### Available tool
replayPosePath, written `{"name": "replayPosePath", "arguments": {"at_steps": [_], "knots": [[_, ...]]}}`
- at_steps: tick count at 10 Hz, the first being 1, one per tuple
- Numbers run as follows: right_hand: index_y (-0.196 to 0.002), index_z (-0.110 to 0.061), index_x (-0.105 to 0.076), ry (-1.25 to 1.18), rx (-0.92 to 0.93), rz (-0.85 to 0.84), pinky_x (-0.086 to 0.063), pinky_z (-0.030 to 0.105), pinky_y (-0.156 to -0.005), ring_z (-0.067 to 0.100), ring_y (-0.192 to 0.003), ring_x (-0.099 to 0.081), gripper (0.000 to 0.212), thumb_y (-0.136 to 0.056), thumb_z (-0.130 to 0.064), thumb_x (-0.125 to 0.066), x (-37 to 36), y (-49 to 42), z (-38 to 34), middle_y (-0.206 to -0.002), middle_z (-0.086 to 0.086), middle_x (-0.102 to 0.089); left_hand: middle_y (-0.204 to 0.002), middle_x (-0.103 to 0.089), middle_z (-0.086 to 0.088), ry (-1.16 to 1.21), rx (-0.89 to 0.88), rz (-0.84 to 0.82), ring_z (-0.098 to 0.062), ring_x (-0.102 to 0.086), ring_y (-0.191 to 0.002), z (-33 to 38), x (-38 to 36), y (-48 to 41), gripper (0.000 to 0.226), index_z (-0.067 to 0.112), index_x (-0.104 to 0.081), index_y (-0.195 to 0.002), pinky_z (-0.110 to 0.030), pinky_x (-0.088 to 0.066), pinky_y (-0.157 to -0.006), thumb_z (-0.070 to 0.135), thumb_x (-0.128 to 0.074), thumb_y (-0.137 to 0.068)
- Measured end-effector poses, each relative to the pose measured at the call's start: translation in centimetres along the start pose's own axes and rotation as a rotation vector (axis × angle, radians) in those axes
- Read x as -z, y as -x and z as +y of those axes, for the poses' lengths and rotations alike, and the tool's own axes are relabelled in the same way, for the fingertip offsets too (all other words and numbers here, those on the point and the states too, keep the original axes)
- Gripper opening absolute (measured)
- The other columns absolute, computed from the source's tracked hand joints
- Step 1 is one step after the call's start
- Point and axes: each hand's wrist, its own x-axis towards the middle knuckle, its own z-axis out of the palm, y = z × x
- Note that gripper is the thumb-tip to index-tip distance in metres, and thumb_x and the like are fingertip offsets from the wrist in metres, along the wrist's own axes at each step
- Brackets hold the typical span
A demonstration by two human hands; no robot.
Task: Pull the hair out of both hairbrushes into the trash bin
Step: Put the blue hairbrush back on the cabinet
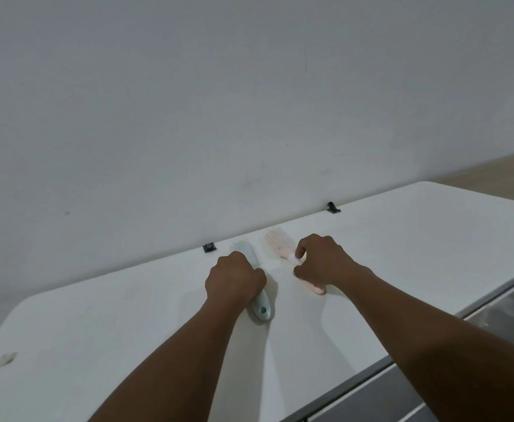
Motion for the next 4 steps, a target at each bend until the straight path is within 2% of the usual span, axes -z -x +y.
{"name": "replayPosePath", "arguments": {"at_steps": [1,2,3,4], "knots": [[-0.111,-0.021,-0.064,-0.002,0.033,0.001,-0.050,0.029,-0.076,0.022,-0.100,-0.064,0.037,-0.074,-0.021,-0.067,-0.2,-0.1,0.3,-0.118,0.000,-0.062,-0.088,-0.050,-0.001,0.004,0.010,0.006,-0.026,-0.052,-0.082,0.0,0.0,0.3,0.025,0.016,-0.051,-0.092,-0.031,-0.041,-0.071,0.040,-0.057,-0.086],[-0.112,-0.023,-0.064,-0.001,0.041,-0.005,-0.048,0.029,-0.076,0.021,-0.101,-0.063,0.037,-0.075,-0.026,-0.068,0.0,0.2,0.5,-0.119,-0.001,-0.062,-0.096,-0.058,-0.004,0.003,0.004,0.011,-0.030,-0.061,-0.093,0.0,0.0,0.3,0.033,0.014,-0.055,-0.098,-0.031,-0.043,-0.072,0.045,-0.057,-0.087],[-0.115,-0.022,-0.063,-0.003,0.056,-0.037,-0.054,0.033,-0.084,0.022,-0.102,-0.064,0.042,-0.078,-0.040,-0.070,0.3,0.3,0.7,-0.120,-0.001,-0.061,-0.109,-0.068,-0.006,0.009,0.018,0.008,-0.031,-0.067,-0.103,0.2,-0.1,0.1,0.053,0.012,-0.063,-0.111,-0.034,-0.050,-0.079,0.057,-0.056,-0.085],[-0.122,-0.021,-0.061,0.028,0.084,-0.035,-0.051,0.033,-0.089,0.021,-0.110,-0.061,0.048,-0.082,-0.046,-0.068,1.8,0.6,0.4,-0.129,-0.001,-0.059,-0.122,-0.066,-0.008,-0.065,0.014,0.057,-0.032,-0.064,-0.113,0.9,1.1,0.3,0.059,0.014,-0.061,-0.122,-0.036,-0.048,-0.085,0.060,-0.053,-0.088]]}}
